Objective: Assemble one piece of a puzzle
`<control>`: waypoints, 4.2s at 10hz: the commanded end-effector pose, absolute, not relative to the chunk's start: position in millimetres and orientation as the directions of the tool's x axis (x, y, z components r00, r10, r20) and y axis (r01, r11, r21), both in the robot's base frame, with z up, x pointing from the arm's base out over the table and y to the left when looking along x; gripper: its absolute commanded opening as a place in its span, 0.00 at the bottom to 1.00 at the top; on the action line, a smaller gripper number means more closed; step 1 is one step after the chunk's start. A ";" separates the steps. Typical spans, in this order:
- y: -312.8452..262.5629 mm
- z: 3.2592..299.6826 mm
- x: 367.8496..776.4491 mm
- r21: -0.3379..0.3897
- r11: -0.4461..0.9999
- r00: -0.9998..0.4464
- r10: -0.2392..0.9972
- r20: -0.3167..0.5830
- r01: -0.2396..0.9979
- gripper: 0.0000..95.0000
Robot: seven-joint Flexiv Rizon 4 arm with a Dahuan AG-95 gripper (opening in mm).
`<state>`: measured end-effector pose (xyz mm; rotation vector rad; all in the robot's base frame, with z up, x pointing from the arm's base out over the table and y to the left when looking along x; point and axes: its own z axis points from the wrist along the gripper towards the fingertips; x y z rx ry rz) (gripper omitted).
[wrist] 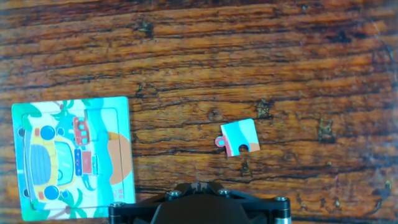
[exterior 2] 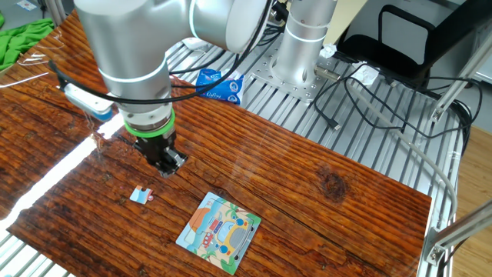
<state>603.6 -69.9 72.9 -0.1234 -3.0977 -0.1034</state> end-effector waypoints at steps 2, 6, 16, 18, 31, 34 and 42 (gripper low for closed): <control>-70.6 73.6 602.5 0.059 0.984 -0.985 0.163 0.052 0.166 0.00; -70.6 73.6 602.5 0.087 0.960 -0.962 0.260 0.080 0.266 0.00; -70.6 73.6 602.5 0.061 0.983 -0.984 0.169 0.050 0.172 0.00; -81.1 64.6 621.6 0.057 0.990 -0.991 0.123 0.049 0.126 0.00; -121.9 46.3 668.9 0.003 1.000 -0.998 -0.002 0.055 -0.001 0.00; -120.8 41.3 670.8 0.008 1.000 -0.998 0.003 0.055 0.003 0.00; -120.8 41.3 670.8 0.017 1.000 -0.997 -0.025 0.071 -0.024 0.00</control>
